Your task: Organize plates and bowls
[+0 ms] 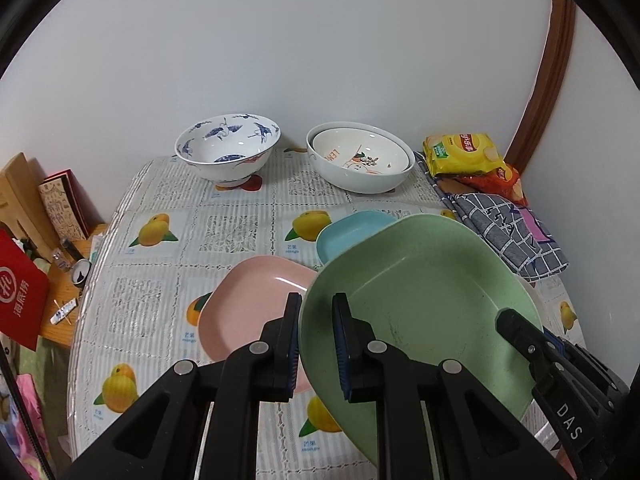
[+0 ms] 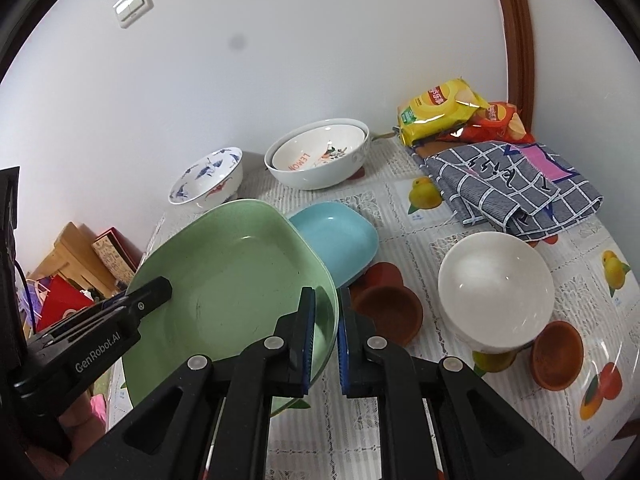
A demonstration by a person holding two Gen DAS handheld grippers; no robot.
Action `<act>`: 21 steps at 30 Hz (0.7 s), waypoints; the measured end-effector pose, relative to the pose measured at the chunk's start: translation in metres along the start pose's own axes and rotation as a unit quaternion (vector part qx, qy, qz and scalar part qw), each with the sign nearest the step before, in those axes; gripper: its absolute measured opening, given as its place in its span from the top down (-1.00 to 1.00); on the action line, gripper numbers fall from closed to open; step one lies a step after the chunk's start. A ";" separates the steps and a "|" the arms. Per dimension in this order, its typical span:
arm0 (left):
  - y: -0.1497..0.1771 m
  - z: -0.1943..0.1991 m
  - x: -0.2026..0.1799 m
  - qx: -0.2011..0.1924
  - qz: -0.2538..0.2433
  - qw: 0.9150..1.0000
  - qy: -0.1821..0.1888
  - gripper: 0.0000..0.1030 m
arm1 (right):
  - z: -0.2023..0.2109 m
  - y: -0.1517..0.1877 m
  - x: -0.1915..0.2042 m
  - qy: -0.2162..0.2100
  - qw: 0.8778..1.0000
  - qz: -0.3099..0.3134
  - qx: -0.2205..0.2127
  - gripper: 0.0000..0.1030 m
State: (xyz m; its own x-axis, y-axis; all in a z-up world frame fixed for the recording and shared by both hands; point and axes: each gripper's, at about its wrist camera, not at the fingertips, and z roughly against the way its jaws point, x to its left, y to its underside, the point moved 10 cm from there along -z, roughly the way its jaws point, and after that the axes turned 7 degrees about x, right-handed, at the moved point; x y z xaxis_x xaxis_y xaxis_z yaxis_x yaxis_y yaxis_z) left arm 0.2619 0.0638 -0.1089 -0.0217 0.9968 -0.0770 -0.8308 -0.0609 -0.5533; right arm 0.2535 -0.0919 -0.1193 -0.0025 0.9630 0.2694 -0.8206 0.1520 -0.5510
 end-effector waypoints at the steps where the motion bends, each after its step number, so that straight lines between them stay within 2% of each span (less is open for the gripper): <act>1: 0.001 0.001 0.001 -0.001 0.001 1.000 -0.001 0.71 | 0.002 0.001 0.002 0.000 1.000 0.002 -0.001 0.80; 21: 0.014 0.014 0.043 -0.003 0.039 0.999 0.000 0.71 | 0.004 0.013 0.040 -0.010 0.999 0.032 0.005 0.80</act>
State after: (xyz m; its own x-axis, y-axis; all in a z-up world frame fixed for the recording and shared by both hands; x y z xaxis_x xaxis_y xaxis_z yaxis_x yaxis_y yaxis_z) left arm 0.2419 0.1064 -0.1085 -0.0858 0.9890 -0.1201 -0.8232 -0.1383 -0.5507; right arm 0.2403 -0.0517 -0.1129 -0.0660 0.9663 0.2490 -0.8241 0.0879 -0.5596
